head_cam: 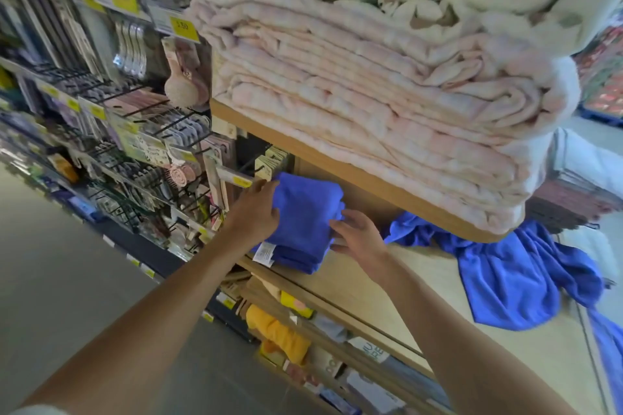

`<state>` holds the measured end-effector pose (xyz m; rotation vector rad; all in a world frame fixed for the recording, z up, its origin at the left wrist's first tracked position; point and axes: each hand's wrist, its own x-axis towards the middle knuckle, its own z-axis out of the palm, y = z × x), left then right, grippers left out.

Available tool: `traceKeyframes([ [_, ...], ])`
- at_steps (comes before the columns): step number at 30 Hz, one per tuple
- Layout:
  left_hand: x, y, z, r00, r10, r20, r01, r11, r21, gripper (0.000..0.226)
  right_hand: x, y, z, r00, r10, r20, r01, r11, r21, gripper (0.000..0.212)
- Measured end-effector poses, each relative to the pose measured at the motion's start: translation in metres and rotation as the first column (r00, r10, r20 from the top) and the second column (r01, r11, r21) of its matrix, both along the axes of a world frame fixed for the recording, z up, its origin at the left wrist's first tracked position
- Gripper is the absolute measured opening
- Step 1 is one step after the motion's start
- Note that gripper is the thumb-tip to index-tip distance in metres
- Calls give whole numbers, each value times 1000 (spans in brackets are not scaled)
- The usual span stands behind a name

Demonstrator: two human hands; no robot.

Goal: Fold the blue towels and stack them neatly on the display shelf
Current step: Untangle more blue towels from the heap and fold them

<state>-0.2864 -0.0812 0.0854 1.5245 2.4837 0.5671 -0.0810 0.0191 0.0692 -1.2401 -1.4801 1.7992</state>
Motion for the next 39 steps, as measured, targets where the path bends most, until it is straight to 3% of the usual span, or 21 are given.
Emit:
traceKeyframes([
  [3, 36, -8, 0, 981, -82, -174, 119, 969, 215, 45, 58, 1, -24, 972, -38, 232, -56, 920, 387, 18],
  [5, 72, -4, -5, 940, -191, -283, 283, 899, 333, 34, 109, 5, -37, 883, -152, 444, -187, 754, 630, 23],
  [8, 128, 17, -17, 892, -333, -306, 439, 802, 405, 30, 178, 14, -51, 741, -407, 534, -265, 553, 790, 32],
  [10, 163, 34, -28, 853, -456, -253, 522, 760, 387, 33, 216, 21, -58, 612, -550, 568, -216, 575, 789, 42],
  [13, 208, 60, -51, 778, -617, -123, 623, 729, 282, 37, 258, 25, -63, 435, -579, 690, -178, 695, 696, 50],
  [16, 246, 83, -75, 717, -693, 71, 670, 714, 201, 34, 281, 20, -61, 405, -557, 725, -233, 704, 671, 23],
  [18, 270, 99, -83, 728, -604, 325, 566, 797, 214, 30, 286, 13, -54, 467, -484, 740, -239, 736, 633, 14],
  [19, 281, 106, -82, 691, -490, 531, 453, 866, 210, 27, 288, 8, -50, 519, -415, 747, -239, 769, 594, 13],
  [21, 299, 121, -78, 458, -240, 856, 222, 963, 151, 19, 291, -6, -44, 595, -249, 764, -287, 822, 491, 19],
  [23, 306, 141, -79, 313, -100, 945, 56, 995, 86, 34, 293, -22, -39, 612, -61, 788, -426, 814, 394, 23],
  [25, 311, 156, -75, 254, -28, 967, -71, 996, 48, 68, 294, -29, -36, 569, 30, 822, -550, 757, 353, 22],
  [26, 314, 160, -72, 244, -12, 970, -125, 991, 44, 70, 295, -25, -34, 565, 7, 825, -554, 744, 373, 30],
  [27, 316, 164, -69, 277, -4, 961, -177, 983, 55, 59, 297, -17, -31, 585, -57, 809, -513, 747, 423, 38],
  [28, 317, 165, -66, 369, 3, 929, -240, 967, 92, 44, 298, -5, -26, 614, -150, 775, -433, 757, 490, 40],
  [30, 317, 161, -62, 603, -16, 797, -308, 918, 251, 42, 304, 30, -16, 688, -375, 621, -193, 730, 655, 22],
  [31, 319, 155, -60, 724, -86, 685, -260, 885, 387, 41, 307, 51, -11, 703, -467, 536, -74, 701, 709, 8],
  [33, 326, 142, -68, 937, -303, 176, 138, 781, 610, 32, 312, 94, -5, 676, -537, 505, -25, 667, 744, 27],
  [34, 332, 138, -73, 912, -392, -116, 388, 738, 552, 33, 313, 114, -6, 630, -520, 577, -100, 682, 724, 40],
  [35, 339, 136, -76, 835, -475, -279, 550, 737, 393, 43, 314, 132, -7, 552, -496, 670, -181, 713, 677, 49],
  [37, 352, 135, -79, 754, -593, -282, 628, 777, 46, 63, 316, 160, -12, 412, -409, 814, -297, 785, 544, 42],
  [39, 357, 138, -87, 747, -630, -214, 614, 776, -142, 70, 320, 185, -11, 419, -360, 834, -340, 789, 511, 24],
])
